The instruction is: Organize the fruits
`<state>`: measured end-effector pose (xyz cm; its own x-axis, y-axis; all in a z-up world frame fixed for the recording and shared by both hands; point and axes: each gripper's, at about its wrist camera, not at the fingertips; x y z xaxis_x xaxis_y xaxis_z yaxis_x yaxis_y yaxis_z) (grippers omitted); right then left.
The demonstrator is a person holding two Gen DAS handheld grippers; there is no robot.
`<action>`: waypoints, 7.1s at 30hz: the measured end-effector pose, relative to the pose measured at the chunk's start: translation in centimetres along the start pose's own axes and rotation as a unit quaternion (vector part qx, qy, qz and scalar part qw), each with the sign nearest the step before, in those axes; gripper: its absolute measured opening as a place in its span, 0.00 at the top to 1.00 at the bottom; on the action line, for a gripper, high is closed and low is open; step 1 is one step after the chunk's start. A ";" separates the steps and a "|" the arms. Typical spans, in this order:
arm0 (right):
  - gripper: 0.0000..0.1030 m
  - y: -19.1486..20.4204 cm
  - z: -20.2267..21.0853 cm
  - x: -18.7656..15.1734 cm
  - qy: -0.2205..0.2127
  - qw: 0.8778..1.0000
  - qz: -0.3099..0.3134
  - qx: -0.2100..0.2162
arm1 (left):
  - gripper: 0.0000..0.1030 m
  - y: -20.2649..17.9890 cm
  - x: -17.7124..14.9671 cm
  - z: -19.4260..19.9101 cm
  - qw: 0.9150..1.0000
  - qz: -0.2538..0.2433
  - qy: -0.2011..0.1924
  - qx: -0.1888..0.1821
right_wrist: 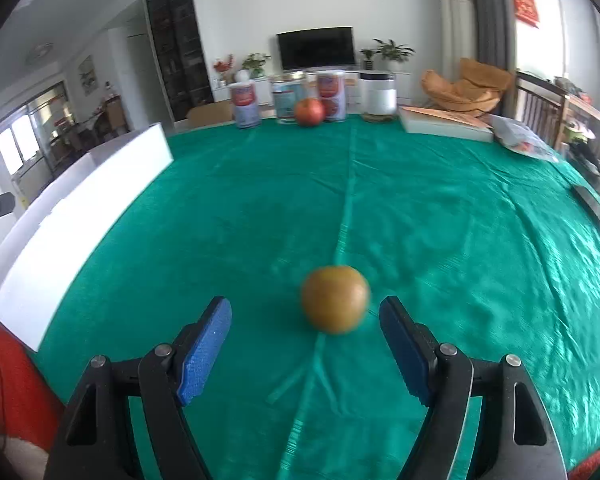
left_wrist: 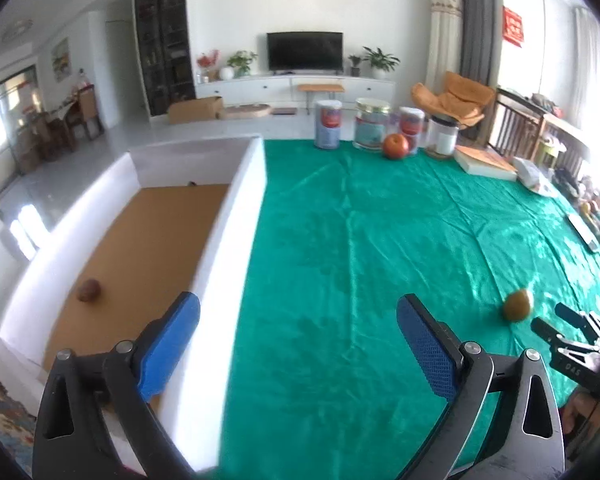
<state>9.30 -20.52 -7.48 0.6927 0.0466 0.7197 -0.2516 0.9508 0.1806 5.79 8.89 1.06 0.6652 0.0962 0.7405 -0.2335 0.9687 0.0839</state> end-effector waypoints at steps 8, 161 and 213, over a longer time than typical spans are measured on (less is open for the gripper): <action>0.26 -7.5 -0.2 -2.1 0.041 0.991 -0.072 -0.101 | 0.04 -10.4 -4.1 -4.9 0.984 -0.077 0.093 -0.128; 0.00 -0.3 -9.4 2.3 0.107 0.993 0.053 -0.003 | 0.00 -5.2 -2.2 -17.2 0.995 -0.011 0.098 0.004; 0.00 -0.3 -9.4 2.2 0.107 0.993 0.054 -0.004 | 0.00 -5.2 -2.2 -17.2 0.995 -0.011 0.098 0.004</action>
<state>17.26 -17.80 -12.18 0.7902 0.2109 0.5754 -0.3266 0.9394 0.1043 17.77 7.55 -12.51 0.7950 0.1192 0.5948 -0.2229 0.9693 0.1035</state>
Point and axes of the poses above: each gripper's, at about its wrist camera, not at the fingertips, and z roughly against the way its jaws point, y to its left, x to its top, and after that the axes turned 7 degrees about x, right-handed
